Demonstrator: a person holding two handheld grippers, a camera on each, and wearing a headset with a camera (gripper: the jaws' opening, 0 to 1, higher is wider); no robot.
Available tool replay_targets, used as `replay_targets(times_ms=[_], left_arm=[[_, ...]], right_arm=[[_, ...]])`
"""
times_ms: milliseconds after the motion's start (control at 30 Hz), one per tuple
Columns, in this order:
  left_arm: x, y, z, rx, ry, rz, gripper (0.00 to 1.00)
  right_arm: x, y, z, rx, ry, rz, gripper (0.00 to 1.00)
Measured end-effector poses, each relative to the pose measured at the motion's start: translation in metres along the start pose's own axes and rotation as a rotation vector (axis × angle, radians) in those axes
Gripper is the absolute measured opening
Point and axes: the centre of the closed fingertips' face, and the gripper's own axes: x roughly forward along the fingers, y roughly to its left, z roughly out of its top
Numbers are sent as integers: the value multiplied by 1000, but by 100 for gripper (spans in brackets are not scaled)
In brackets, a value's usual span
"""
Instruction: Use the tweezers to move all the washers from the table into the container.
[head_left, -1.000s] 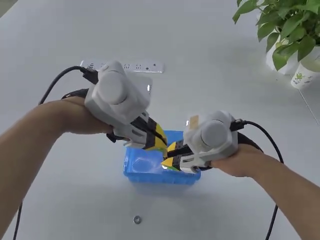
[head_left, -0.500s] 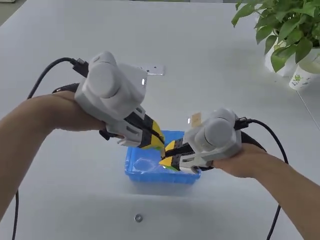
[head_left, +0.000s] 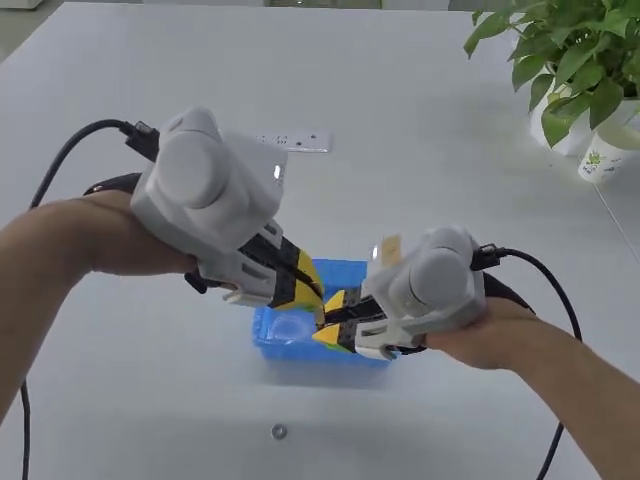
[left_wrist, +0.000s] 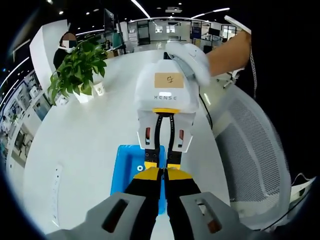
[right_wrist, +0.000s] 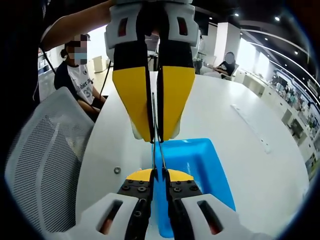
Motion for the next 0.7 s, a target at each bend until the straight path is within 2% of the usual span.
replay_targets(times_ms=[367, 700], left_arm=[[3, -22, -8, -29, -4, 0, 6], [7, -37, -16, -47, -2, -11, 6]], right_arm=[[8, 25, -3, -14, 0, 38, 10], [14, 41, -8, -8, -13, 56, 10]])
